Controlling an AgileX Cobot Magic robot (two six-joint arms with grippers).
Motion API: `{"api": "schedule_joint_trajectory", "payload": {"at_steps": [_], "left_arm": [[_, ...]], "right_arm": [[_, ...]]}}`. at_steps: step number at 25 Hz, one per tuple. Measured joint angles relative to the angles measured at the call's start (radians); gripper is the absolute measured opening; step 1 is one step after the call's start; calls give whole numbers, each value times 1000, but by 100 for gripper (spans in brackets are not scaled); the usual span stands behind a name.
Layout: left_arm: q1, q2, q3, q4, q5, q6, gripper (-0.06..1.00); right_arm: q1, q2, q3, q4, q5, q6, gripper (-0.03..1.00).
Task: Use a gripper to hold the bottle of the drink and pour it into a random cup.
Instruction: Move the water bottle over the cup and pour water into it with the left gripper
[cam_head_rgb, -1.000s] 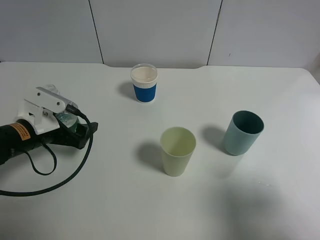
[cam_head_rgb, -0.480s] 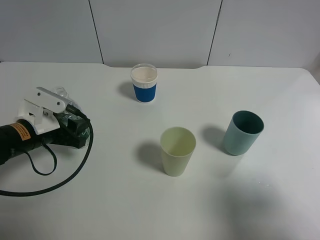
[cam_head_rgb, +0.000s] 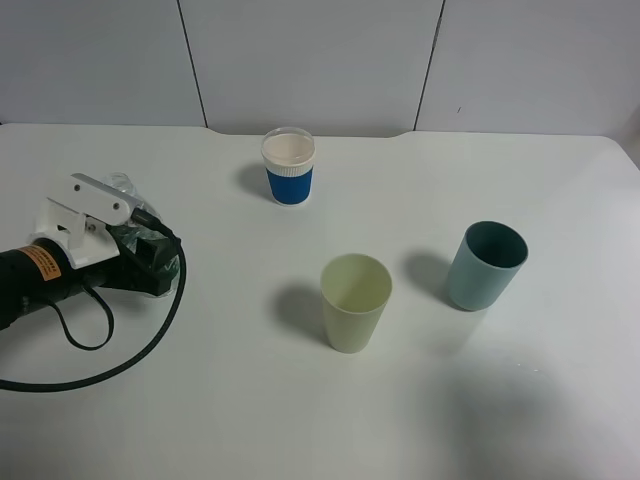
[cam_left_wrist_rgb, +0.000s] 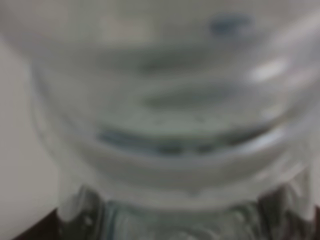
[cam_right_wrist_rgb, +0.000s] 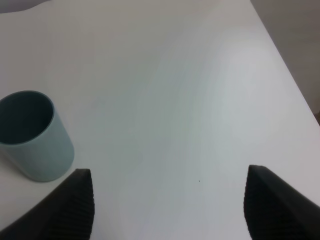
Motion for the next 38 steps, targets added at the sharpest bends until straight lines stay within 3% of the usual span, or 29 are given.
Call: {"api": "schedule_joint_trajectory", "payload": {"at_steps": [9, 16, 22, 27, 38], "left_arm": [[0, -11, 0, -24, 8, 0, 55], [0, -135, 7, -58, 113, 0, 55], [0, -277, 8, -141, 256, 13, 55], [0, -381, -30, -236, 410, 85, 55], [0, -490, -234, -270, 796, 205, 55]], "right_arm": [[0, 0, 0, 0, 0, 0, 63], [0, 0, 0, 0, 0, 0, 63], [0, 0, 0, 0, 0, 0, 63], [0, 0, 0, 0, 0, 0, 63], [0, 0, 0, 0, 0, 0, 63]]}}
